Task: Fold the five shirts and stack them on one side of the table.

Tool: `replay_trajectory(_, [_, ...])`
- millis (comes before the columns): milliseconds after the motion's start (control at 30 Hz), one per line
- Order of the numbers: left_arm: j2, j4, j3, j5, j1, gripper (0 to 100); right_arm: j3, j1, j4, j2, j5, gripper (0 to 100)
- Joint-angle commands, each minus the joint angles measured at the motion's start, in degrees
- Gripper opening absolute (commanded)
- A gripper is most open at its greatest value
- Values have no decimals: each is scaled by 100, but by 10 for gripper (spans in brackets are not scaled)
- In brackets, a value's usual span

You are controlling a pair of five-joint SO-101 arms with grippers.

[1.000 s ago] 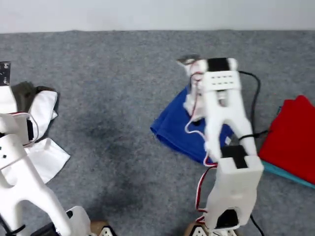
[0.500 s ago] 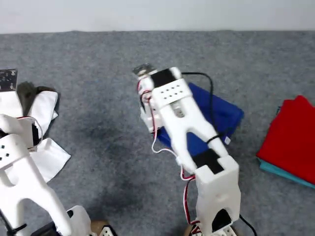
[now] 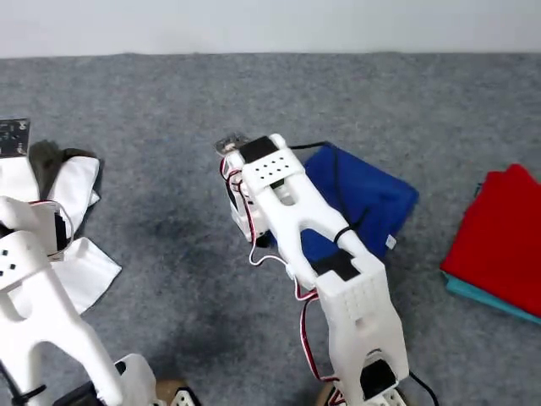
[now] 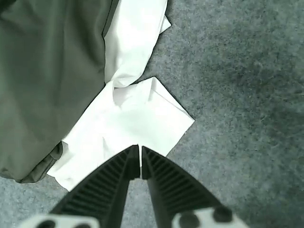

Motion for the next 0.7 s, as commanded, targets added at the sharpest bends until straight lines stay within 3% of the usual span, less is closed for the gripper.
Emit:
replay_trajectory(0, [-193, 35, -40, 26, 18, 15, -281, 119, -171, 22, 18, 186])
replay_trajectory(167, [-193, 44, -40, 35, 18, 15, -290, 347, -321, -22, 536, 63])
replay_trajectory(667, [-193, 44, -40, 18, 26, 15, -290, 532, -673, -848, 1248, 9])
